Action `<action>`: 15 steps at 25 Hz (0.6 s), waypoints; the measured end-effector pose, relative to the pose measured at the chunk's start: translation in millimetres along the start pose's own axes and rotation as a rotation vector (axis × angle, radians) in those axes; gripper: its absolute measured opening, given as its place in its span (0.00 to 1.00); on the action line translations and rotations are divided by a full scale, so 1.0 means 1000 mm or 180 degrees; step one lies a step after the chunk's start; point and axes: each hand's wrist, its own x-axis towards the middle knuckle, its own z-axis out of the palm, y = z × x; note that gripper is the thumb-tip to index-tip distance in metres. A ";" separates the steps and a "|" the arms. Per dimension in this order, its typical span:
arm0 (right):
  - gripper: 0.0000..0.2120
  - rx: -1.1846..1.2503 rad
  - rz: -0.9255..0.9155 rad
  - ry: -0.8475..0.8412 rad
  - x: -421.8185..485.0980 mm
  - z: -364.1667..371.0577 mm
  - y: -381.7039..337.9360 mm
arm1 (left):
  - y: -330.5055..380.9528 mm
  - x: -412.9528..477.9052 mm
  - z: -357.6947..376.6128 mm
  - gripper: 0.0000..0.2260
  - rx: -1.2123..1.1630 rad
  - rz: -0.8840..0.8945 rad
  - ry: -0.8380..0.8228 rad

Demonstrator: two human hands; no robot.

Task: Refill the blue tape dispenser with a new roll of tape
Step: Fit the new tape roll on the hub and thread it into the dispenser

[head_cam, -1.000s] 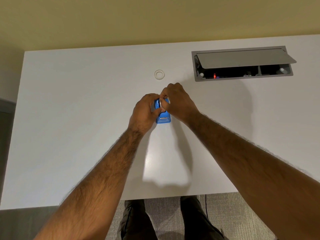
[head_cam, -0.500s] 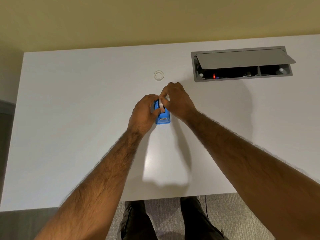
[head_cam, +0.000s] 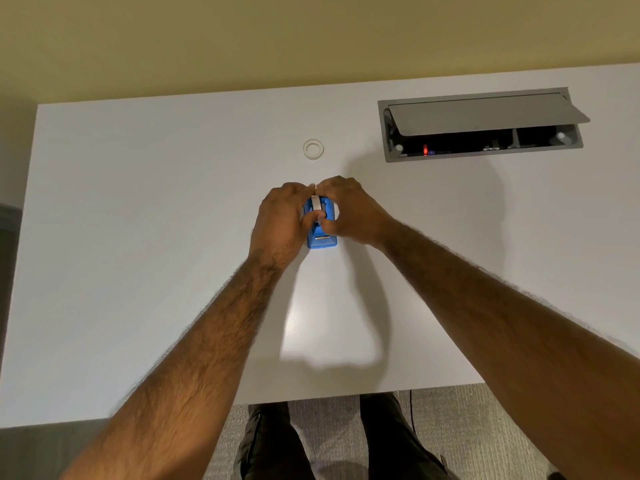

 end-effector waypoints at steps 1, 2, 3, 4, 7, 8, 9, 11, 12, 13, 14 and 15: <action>0.21 0.0023 0.0035 0.0041 -0.002 0.001 0.000 | 0.000 -0.001 0.001 0.20 0.0084 0.0025 -0.0047; 0.23 0.0040 0.0103 0.0076 -0.003 0.003 -0.001 | 0.000 -0.001 0.002 0.21 0.0151 0.0050 -0.0080; 0.24 0.0059 0.0163 0.0111 -0.003 0.005 -0.001 | -0.001 -0.002 0.002 0.20 0.0200 0.0067 -0.0075; 0.25 0.0069 0.0206 0.0140 -0.004 0.008 0.000 | -0.001 -0.003 0.001 0.20 0.0243 0.0077 -0.0051; 0.26 0.0055 0.0203 0.0204 -0.003 0.012 0.003 | -0.003 -0.003 0.002 0.18 0.0510 0.0249 0.0041; 0.26 0.0044 0.0196 0.0204 -0.003 0.011 0.003 | -0.005 -0.002 0.002 0.18 0.0590 0.0302 0.0030; 0.26 0.0030 0.0190 0.0205 -0.003 0.011 0.003 | -0.007 -0.001 0.003 0.18 0.0650 0.0336 0.0003; 0.26 0.0036 0.0215 0.0216 -0.003 0.010 0.003 | -0.013 0.001 0.005 0.18 0.0778 0.0377 -0.0056; 0.25 0.0029 0.0220 0.0230 -0.004 0.010 0.003 | -0.015 0.001 0.005 0.19 0.0842 0.0399 -0.0072; 0.25 0.0006 0.0204 0.0258 -0.005 0.011 0.002 | -0.016 0.001 0.006 0.19 0.0897 0.0418 -0.0072; 0.24 -0.0021 0.0178 0.0296 -0.006 0.013 0.001 | -0.017 0.001 0.007 0.19 0.0933 0.0421 -0.0061; 0.23 -0.0042 0.0155 0.0341 -0.007 0.014 0.001 | -0.017 0.001 0.007 0.18 0.0963 0.0425 -0.0032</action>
